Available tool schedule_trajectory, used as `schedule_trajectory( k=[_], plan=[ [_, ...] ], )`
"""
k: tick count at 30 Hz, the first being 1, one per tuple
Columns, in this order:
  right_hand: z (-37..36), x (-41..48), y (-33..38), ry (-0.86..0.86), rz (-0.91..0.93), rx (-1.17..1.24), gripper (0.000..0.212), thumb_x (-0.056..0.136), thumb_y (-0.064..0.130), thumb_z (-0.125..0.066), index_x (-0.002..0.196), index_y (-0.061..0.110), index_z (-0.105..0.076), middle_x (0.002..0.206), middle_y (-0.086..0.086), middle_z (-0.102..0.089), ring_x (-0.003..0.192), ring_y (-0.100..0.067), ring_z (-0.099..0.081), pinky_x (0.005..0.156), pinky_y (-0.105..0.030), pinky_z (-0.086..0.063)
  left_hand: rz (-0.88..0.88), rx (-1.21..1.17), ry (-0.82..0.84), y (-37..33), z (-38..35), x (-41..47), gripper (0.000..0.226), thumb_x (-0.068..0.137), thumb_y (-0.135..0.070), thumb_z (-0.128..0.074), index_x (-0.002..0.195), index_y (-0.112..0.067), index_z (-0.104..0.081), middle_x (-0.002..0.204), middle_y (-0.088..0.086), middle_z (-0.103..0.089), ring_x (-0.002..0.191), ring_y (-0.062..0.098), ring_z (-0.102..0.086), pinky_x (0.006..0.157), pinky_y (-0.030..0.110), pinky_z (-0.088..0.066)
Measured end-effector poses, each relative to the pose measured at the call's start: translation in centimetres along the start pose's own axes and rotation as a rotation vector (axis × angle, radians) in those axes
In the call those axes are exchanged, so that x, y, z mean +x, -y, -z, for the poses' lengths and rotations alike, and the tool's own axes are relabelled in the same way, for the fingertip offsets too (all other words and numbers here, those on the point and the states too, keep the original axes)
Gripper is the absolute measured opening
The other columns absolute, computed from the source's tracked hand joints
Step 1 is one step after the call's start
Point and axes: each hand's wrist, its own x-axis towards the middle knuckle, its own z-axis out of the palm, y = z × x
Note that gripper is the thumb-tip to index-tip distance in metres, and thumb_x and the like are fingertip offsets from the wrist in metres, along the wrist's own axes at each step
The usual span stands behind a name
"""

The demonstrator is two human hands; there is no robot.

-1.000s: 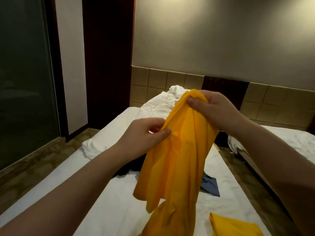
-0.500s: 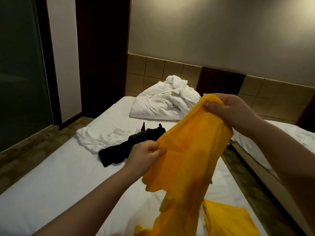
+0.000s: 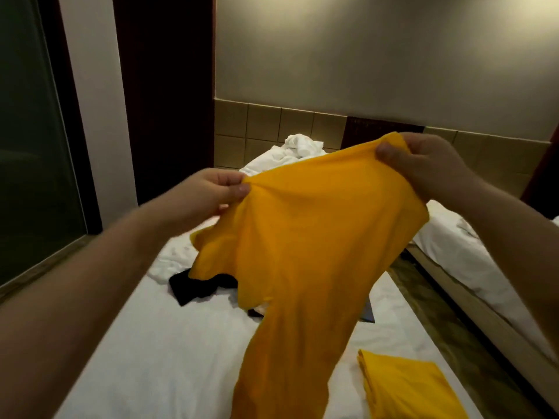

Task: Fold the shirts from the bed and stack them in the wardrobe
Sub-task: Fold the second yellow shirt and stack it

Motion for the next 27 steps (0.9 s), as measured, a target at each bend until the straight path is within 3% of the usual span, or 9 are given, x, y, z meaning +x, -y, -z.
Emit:
schedule_trajectory(
  k=[2,4,8,11,16,19,21,24,27],
  plan=[
    [0.2,0.3,0.3,0.02,0.022,-0.088,0.02,0.093,0.032,-0.049,0.104,0.016,-0.055,0.08,0.007,-0.051,0.071,-0.005,-0.049,0.071,-0.025,-0.039,-0.076,0.063,-0.047,-1.6,1.6,0.3,0.02,0.095,-0.018,-0.042,0.089,-0.02,-0.061,0.086,-0.003,-0.06,0.082,0.01,-0.059,0.079,0.029,-0.048],
    [0.8,0.8,1.1,-0.076,0.039,-0.014,0.016,0.093,0.032,-0.05,0.095,0.017,-0.054,0.075,0.007,-0.051,0.067,-0.001,-0.049,0.063,-0.02,-0.04,-0.119,0.137,-0.079,-2.9,2.5,1.2,0.017,0.095,-0.022,-0.043,0.092,-0.025,-0.059,0.088,-0.007,-0.059,0.082,0.009,-0.059,0.074,0.025,-0.048],
    [0.1,1.5,1.2,0.02,0.076,-0.113,0.016,0.092,0.032,-0.053,0.1,0.018,-0.055,0.08,0.008,-0.052,0.072,-0.003,-0.049,0.065,-0.017,-0.037,-0.065,0.476,-0.037,-3.0,2.4,2.8,0.012,0.095,-0.021,-0.048,0.101,-0.023,-0.058,0.105,0.001,-0.055,0.103,0.024,-0.055,0.099,0.047,-0.042],
    [-0.4,1.5,0.6,0.042,0.044,0.001,0.015,0.092,0.031,-0.053,0.099,0.018,-0.054,0.081,0.01,-0.054,0.074,-0.003,-0.052,0.064,-0.017,-0.039,-0.033,0.422,-0.1,-2.9,2.4,2.8,0.012,0.094,-0.019,-0.048,0.102,-0.018,-0.058,0.102,0.004,-0.056,0.106,0.027,-0.054,0.1,0.047,-0.042],
    [0.7,1.3,-0.1,0.15,-0.07,0.19,0.02,0.089,0.031,-0.055,0.107,0.025,-0.053,0.094,0.008,-0.057,0.084,-0.01,-0.057,0.063,-0.023,-0.046,0.018,0.198,-0.096,-2.5,2.1,2.5,0.015,0.096,-0.018,-0.044,0.104,-0.015,-0.057,0.095,0.002,-0.056,0.096,0.025,-0.057,0.081,0.039,-0.05],
    [0.8,0.7,-1.0,0.224,-0.125,0.248,0.018,0.09,0.029,-0.054,0.108,0.028,-0.052,0.099,0.008,-0.056,0.086,-0.011,-0.058,0.062,-0.023,-0.047,-0.012,0.025,-0.077,-2.7,2.0,2.5,0.019,0.099,-0.017,-0.038,0.096,-0.015,-0.057,0.092,0.005,-0.057,0.09,0.022,-0.059,0.083,0.038,-0.05],
    [0.5,0.3,-1.6,0.22,-0.151,0.253,0.019,0.092,0.029,-0.052,0.111,0.027,-0.051,0.101,0.007,-0.056,0.087,-0.012,-0.058,0.063,-0.023,-0.047,-0.062,0.037,-0.076,-2.8,1.7,2.5,0.024,0.1,-0.017,-0.034,0.09,-0.015,-0.055,0.086,0.006,-0.054,0.085,0.021,-0.056,0.084,0.036,-0.046],
    [-0.1,-0.1,-2.6,0.112,-0.133,0.189,0.025,0.093,0.03,-0.051,0.116,0.022,-0.053,0.106,0.001,-0.057,0.092,-0.017,-0.057,0.068,-0.025,-0.047,-0.134,0.269,-0.118,-2.5,1.0,2.8,0.018,0.1,-0.017,-0.035,0.103,-0.016,-0.052,0.092,0.007,-0.051,0.091,0.025,-0.052,0.087,0.036,-0.043],
    [-0.6,-0.3,-3.4,-0.022,-0.021,-0.083,0.03,0.092,0.032,-0.053,0.117,0.015,-0.058,0.105,0.002,-0.056,0.097,-0.019,-0.054,0.076,-0.029,-0.044,-0.165,0.512,-0.162,-2.1,0.5,3.0,0.028,0.099,-0.018,-0.038,0.127,-0.017,-0.046,0.105,0.008,-0.05,0.098,0.024,-0.05,0.086,0.034,-0.04]
  ],
)
